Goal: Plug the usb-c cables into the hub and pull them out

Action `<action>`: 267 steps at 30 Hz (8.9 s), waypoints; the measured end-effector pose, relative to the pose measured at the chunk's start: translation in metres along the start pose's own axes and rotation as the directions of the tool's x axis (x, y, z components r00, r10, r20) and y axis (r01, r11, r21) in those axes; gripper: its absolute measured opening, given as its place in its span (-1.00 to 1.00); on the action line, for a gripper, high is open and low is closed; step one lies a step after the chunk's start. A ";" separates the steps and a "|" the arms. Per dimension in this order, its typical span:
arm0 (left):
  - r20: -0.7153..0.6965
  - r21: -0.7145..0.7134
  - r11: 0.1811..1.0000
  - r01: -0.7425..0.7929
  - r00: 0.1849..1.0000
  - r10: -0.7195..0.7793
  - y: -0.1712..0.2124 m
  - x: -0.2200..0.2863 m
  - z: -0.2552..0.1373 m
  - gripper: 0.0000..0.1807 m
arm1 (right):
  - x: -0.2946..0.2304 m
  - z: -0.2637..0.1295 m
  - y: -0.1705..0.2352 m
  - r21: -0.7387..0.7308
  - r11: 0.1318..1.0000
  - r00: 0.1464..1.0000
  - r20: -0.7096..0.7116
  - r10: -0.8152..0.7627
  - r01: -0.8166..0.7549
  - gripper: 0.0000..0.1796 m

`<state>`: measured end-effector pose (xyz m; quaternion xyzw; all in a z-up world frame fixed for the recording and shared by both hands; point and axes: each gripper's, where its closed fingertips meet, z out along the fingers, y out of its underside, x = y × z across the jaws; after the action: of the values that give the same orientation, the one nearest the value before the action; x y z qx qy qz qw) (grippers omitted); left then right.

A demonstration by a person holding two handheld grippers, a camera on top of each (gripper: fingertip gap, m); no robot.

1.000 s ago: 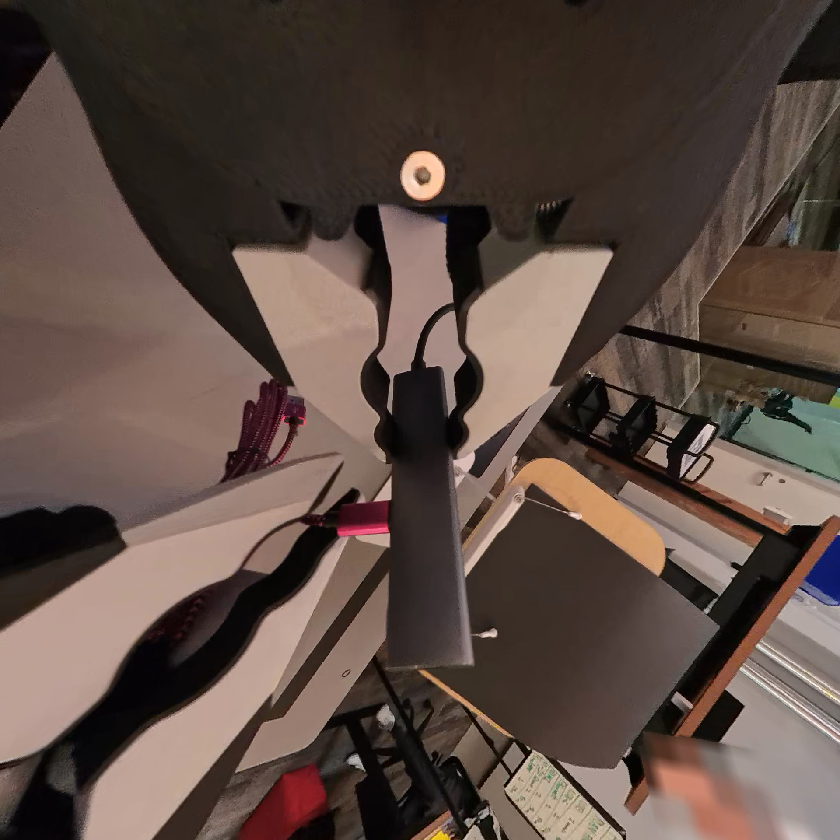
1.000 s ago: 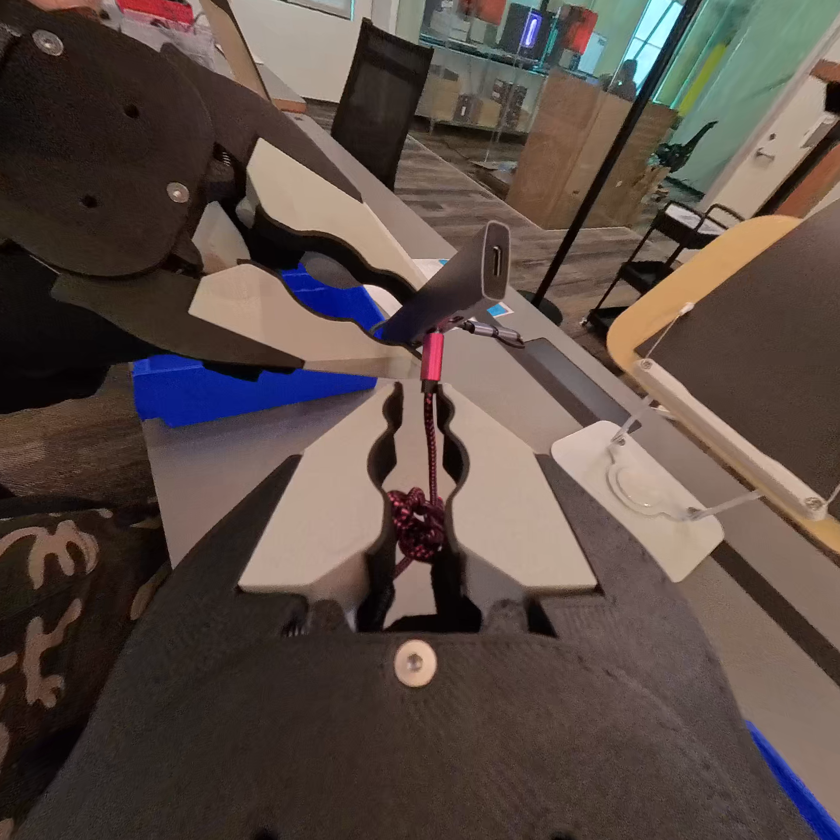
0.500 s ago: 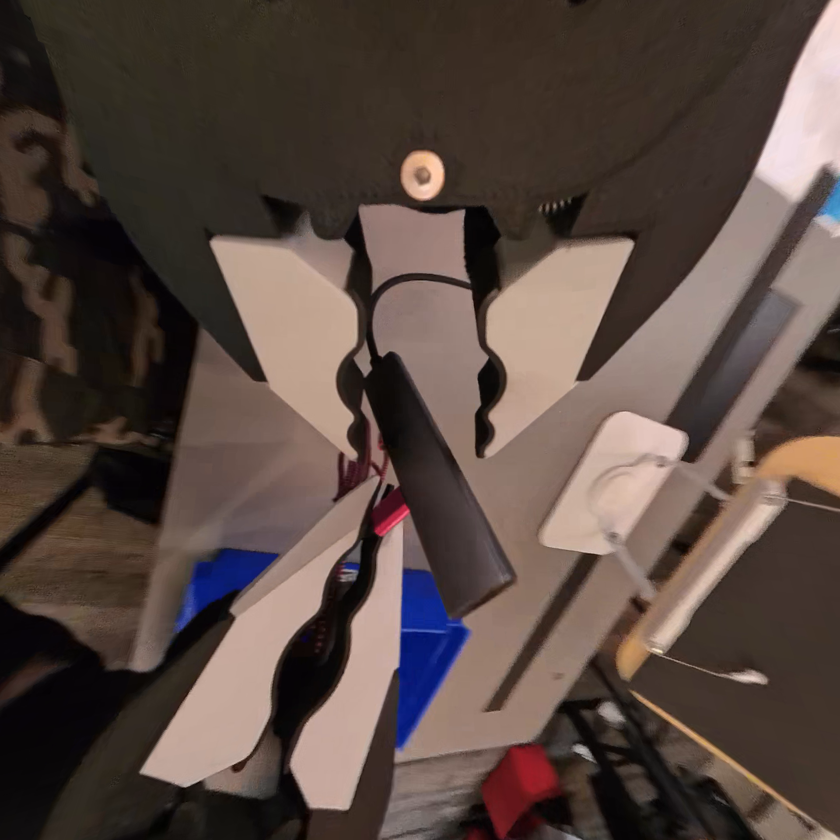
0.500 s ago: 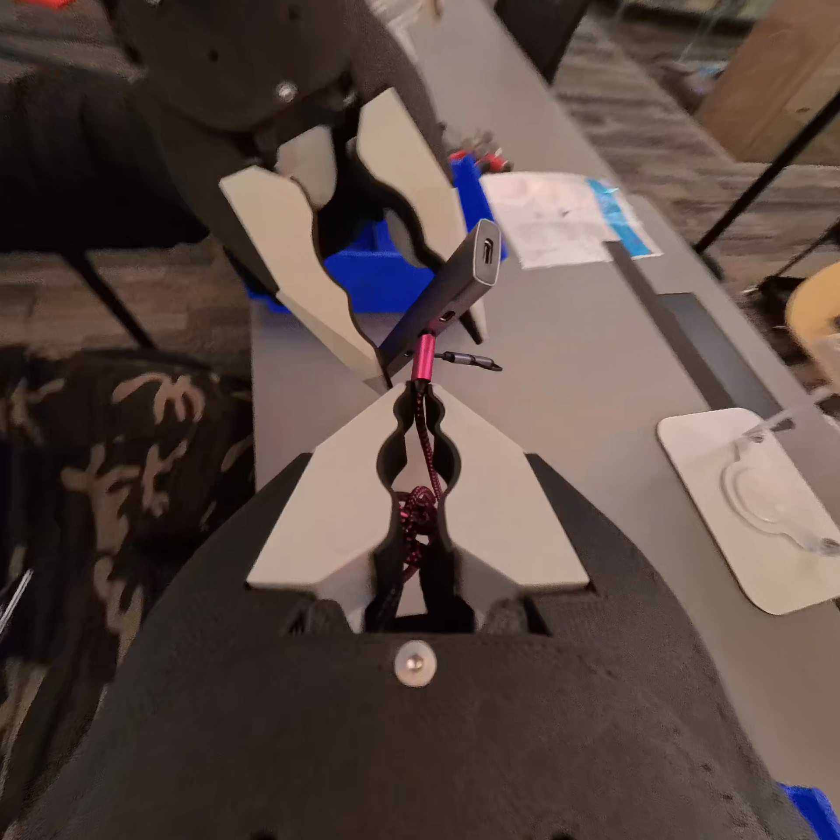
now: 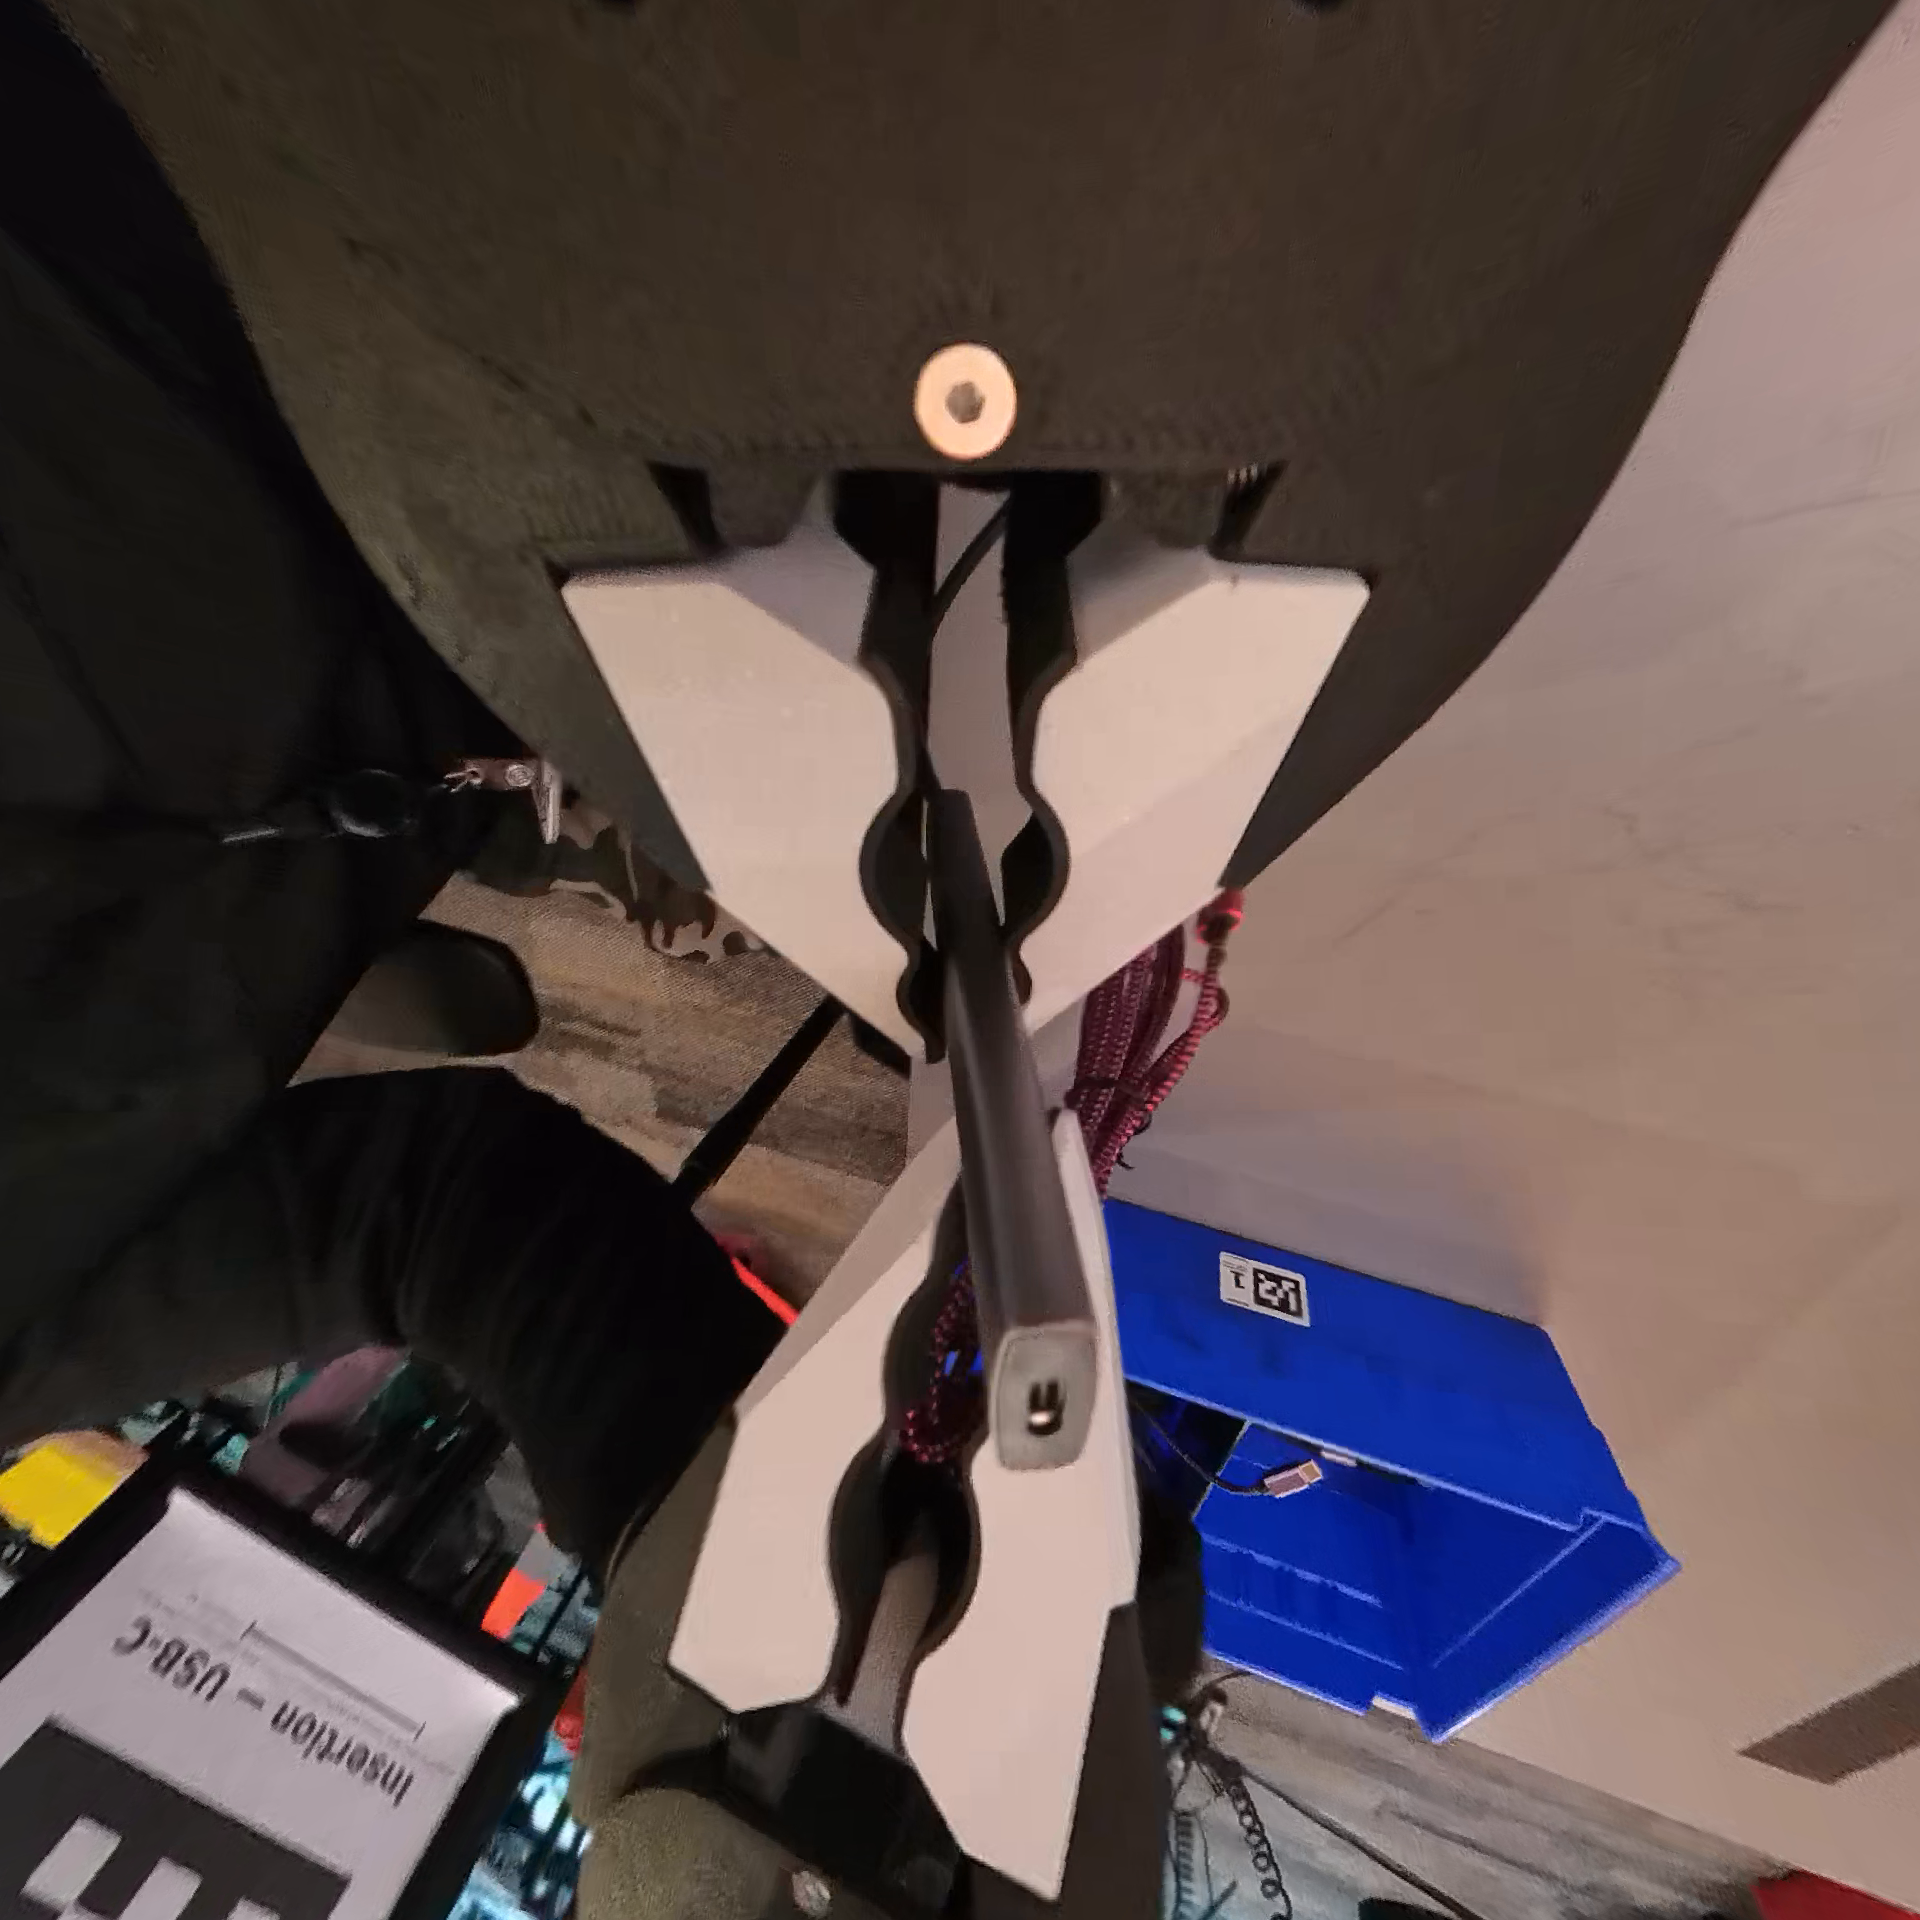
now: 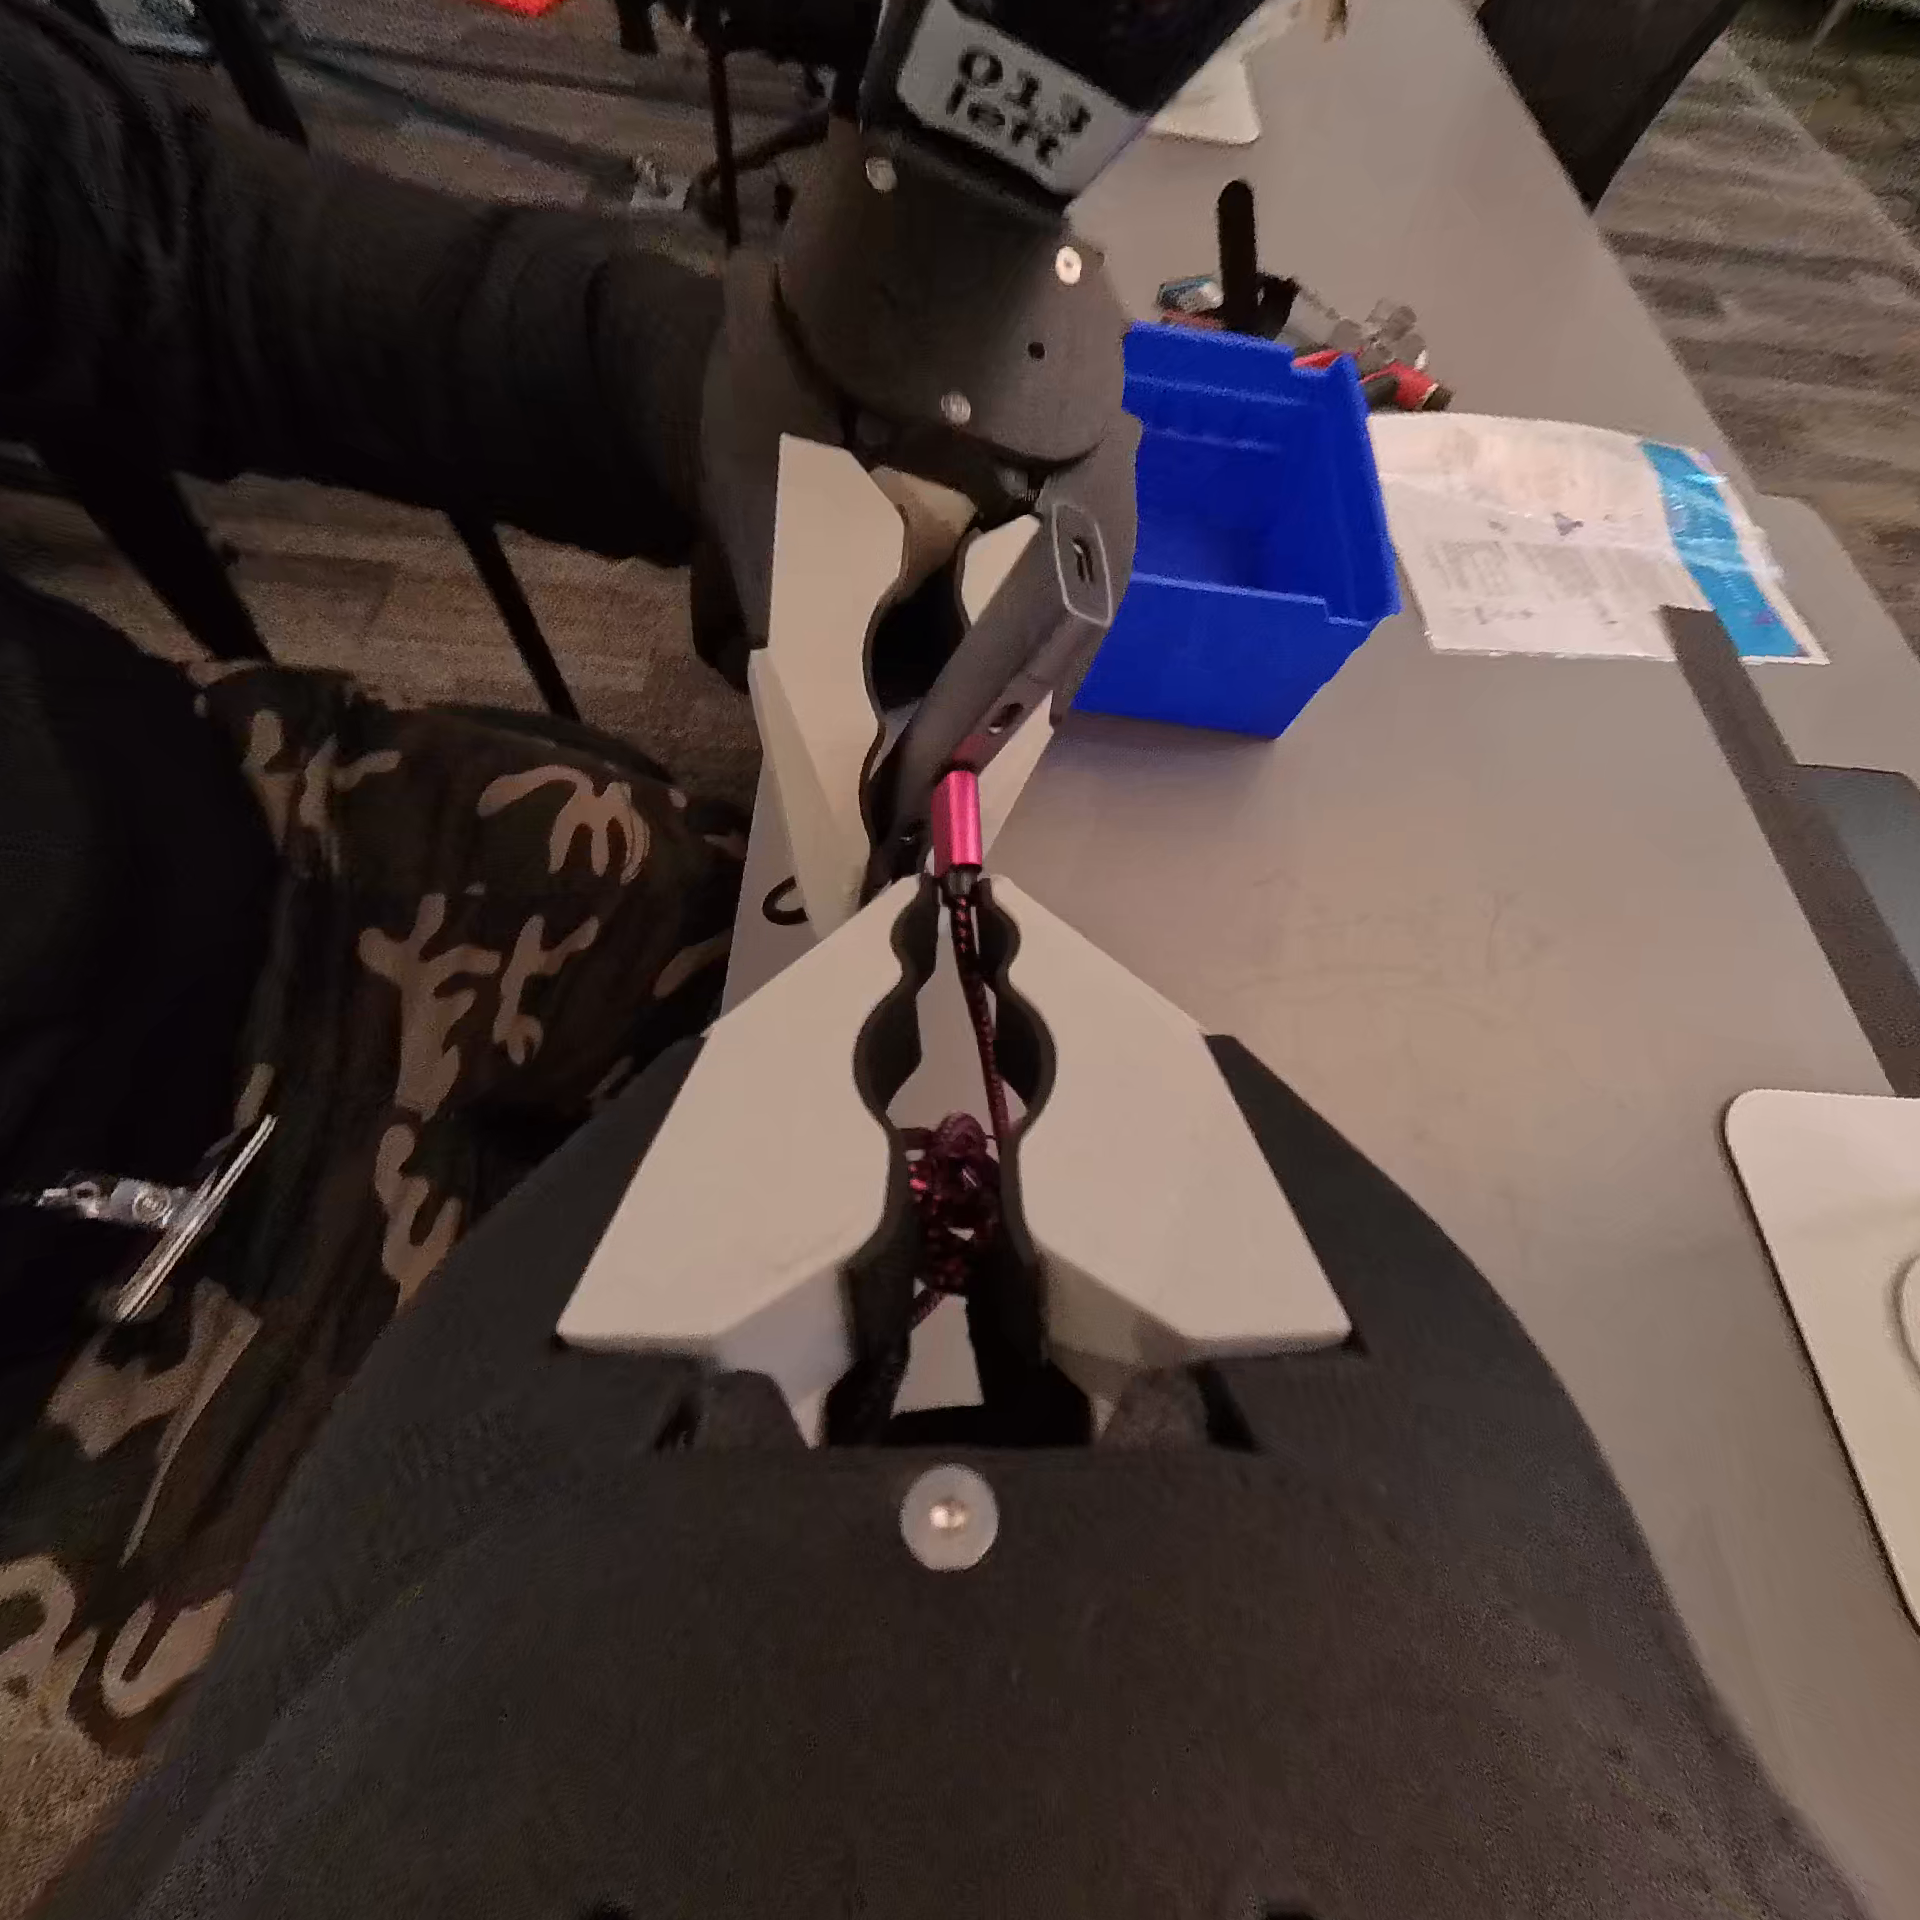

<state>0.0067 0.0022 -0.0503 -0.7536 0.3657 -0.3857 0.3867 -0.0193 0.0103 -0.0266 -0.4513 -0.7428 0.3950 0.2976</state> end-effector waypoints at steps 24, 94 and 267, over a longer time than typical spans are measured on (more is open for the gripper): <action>-0.617 0.154 0.960 0.235 0.781 -0.092 -0.002 0.076 -0.021 -0.94 | -0.040 -0.001 -0.037 -0.021 0.782 0.691 -0.453 -0.564 0.623 -0.92; 0.046 0.326 0.900 0.291 0.945 -0.322 -0.014 -0.048 0.017 -0.76 | 0.034 -0.005 0.007 -0.168 0.967 0.608 -0.753 -0.251 0.191 -0.90; 0.969 0.023 0.751 0.660 0.171 -0.179 0.266 -0.147 -0.372 -0.27 | 0.070 -0.282 0.349 0.049 0.525 0.368 -0.658 0.657 -0.849 -0.27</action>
<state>-0.4457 -0.1001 -0.1738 -0.9623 -0.0886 0.1172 0.2290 0.3287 0.2618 -0.1752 -0.8817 -0.3599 0.2033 0.2274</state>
